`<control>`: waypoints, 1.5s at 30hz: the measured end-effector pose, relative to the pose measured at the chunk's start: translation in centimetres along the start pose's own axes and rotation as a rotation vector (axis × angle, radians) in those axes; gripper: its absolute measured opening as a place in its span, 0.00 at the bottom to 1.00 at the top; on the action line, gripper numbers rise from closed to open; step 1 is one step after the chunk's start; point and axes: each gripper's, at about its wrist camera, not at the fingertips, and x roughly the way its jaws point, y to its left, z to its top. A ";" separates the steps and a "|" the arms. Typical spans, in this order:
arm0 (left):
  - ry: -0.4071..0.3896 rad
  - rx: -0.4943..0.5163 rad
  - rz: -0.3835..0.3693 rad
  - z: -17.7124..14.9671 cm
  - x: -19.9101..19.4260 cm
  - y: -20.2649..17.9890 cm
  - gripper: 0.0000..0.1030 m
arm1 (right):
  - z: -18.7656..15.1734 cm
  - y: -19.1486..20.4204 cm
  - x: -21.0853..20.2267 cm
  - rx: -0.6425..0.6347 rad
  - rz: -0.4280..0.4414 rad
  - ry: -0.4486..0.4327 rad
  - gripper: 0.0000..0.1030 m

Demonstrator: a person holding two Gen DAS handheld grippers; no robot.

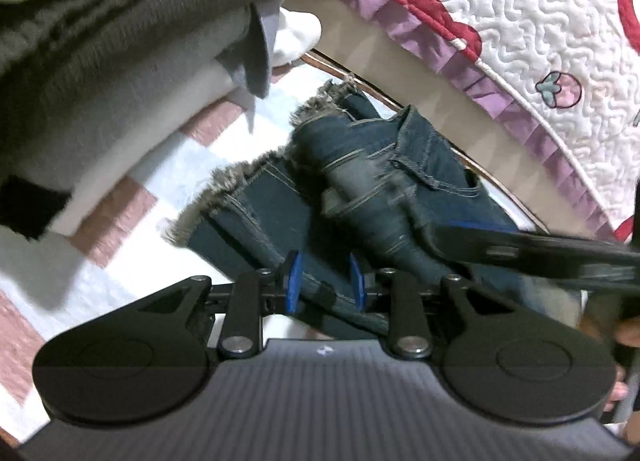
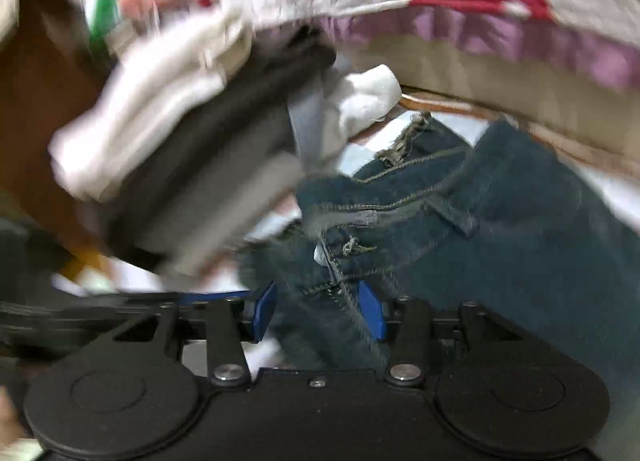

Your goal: Fold clothes

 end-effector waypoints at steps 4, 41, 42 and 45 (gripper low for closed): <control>0.001 -0.025 -0.061 -0.1 1.1 -1.2 0.34 | -3.8 -3.9 -8.2 -0.004 -0.146 -0.031 0.54; -0.154 -0.076 0.184 3.4 9.0 -4.7 0.32 | -13.4 -18.7 -20.5 0.366 -0.467 -0.105 0.58; -0.162 -0.064 0.185 3.5 8.8 -5.0 0.19 | -13.4 -18.6 -20.3 0.362 -0.458 -0.105 0.58; -0.222 0.032 0.190 3.8 6.6 -7.0 0.12 | -13.5 -18.8 -20.0 0.369 -0.425 -0.106 0.60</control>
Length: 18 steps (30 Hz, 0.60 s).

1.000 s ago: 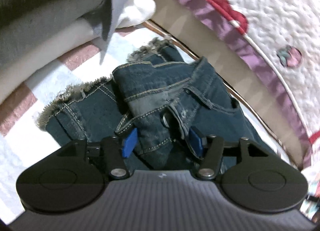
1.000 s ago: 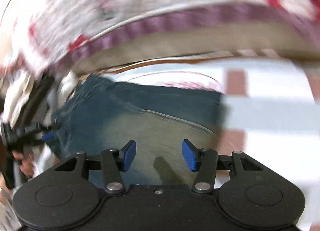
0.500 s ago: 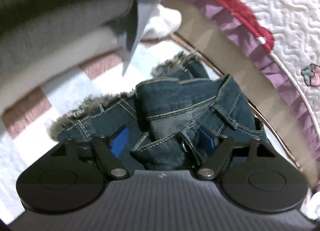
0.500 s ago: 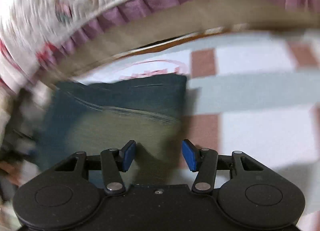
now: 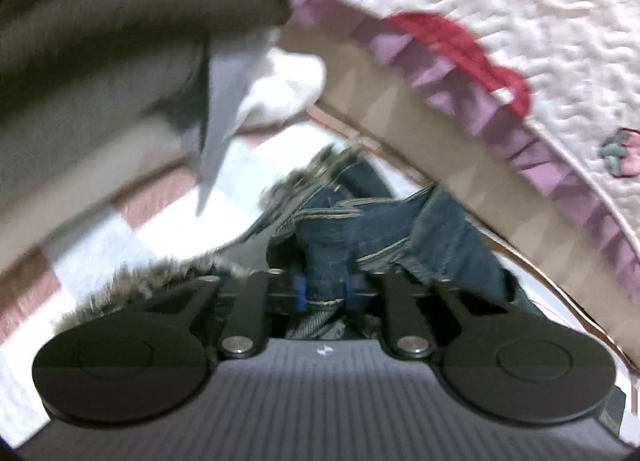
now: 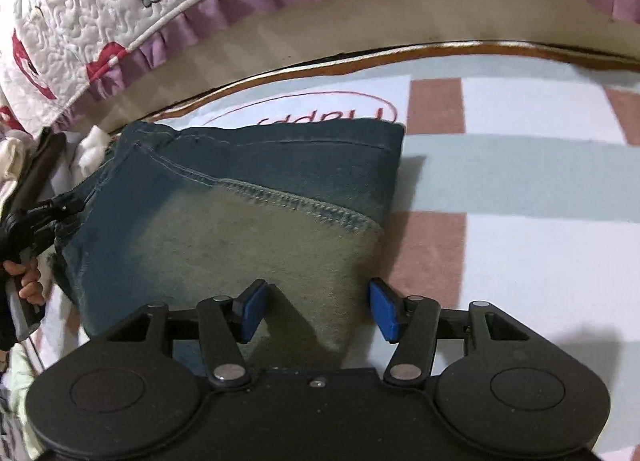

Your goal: Fold clothes

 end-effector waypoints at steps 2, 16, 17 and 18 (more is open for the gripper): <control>-0.092 0.119 0.013 0.6 -3.0 -2.1 0.12 | 0.0 -0.4 -0.1 0.014 0.015 -0.001 0.60; -0.078 0.029 0.141 -2.2 -2.5 4.0 0.12 | -0.9 -1.4 0.3 0.127 0.202 0.052 0.63; -0.087 0.031 0.128 -1.8 -2.9 3.9 0.12 | -1.0 -1.8 0.3 0.149 0.226 0.060 0.63; -0.081 0.036 0.121 -1.5 -2.9 3.9 0.12 | -1.1 -2.2 0.4 0.175 0.252 0.068 0.64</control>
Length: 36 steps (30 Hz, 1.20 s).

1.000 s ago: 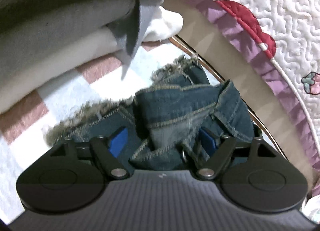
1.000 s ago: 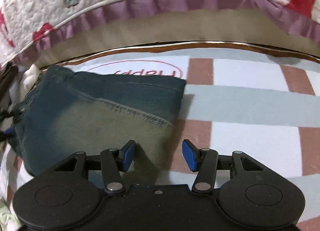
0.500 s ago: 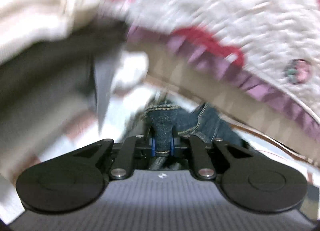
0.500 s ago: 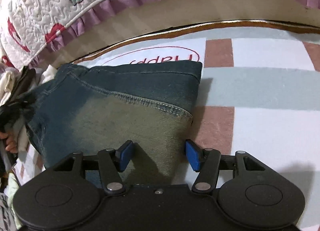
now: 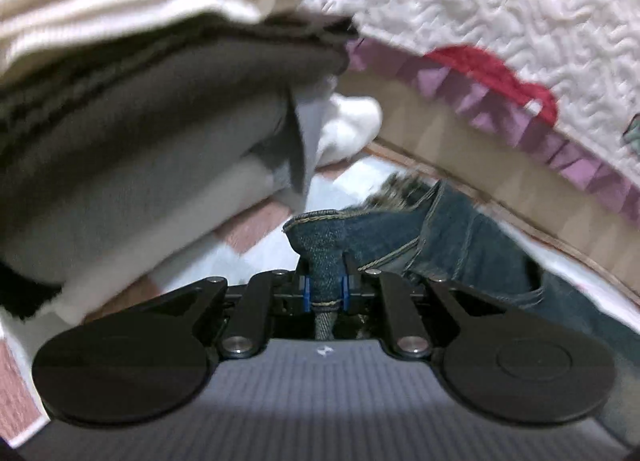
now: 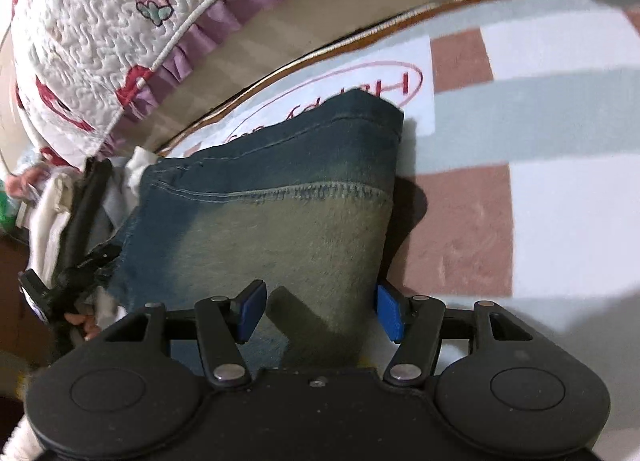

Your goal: Fold clothes

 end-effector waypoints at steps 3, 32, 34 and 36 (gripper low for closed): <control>0.050 0.013 0.003 0.6 0.5 -0.2 0.12 | 0.1 -1.3 0.1 0.099 0.077 0.022 0.64; 0.275 0.529 -0.359 -4.2 -7.4 -13.6 0.51 | -0.2 -1.8 1.2 0.180 0.191 0.001 0.66; 0.303 0.599 -0.387 -5.9 -7.0 -15.8 0.51 | -0.5 -1.2 0.9 0.137 0.181 -0.026 0.54; 0.335 0.653 -0.395 -7.1 -6.4 -17.1 0.52 | -0.4 -0.6 -0.1 0.111 0.245 -0.054 0.23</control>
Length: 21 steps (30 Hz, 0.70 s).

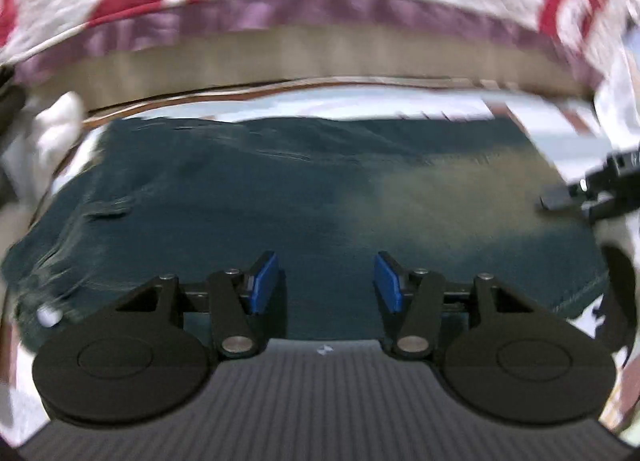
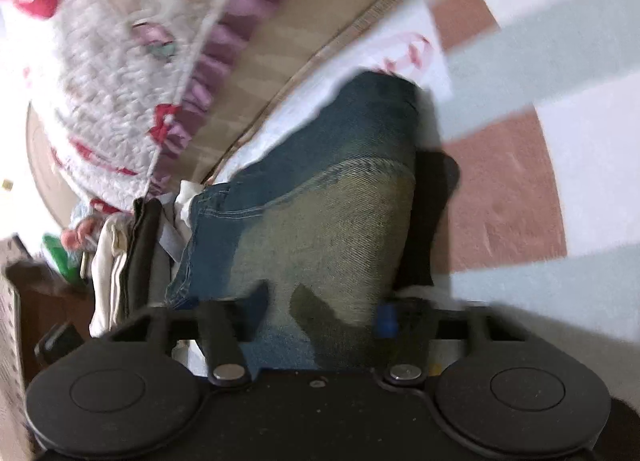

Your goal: Fold clothes

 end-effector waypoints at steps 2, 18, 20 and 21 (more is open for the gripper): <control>0.064 0.015 -0.016 -0.5 1.3 0.0 0.53 | 0.5 0.7 -1.1 0.023 0.138 -0.030 0.22; 0.042 -0.015 -0.018 -1.1 2.1 0.3 0.54 | -1.2 1.5 1.7 0.016 0.083 -0.025 0.43; -0.010 0.039 -0.013 -1.4 1.7 -0.3 0.53 | -1.6 1.6 2.0 0.021 0.074 -0.075 0.12; -0.039 0.068 -0.010 -1.6 1.4 -0.7 0.35 | -1.5 1.9 1.9 0.034 0.103 -0.096 0.12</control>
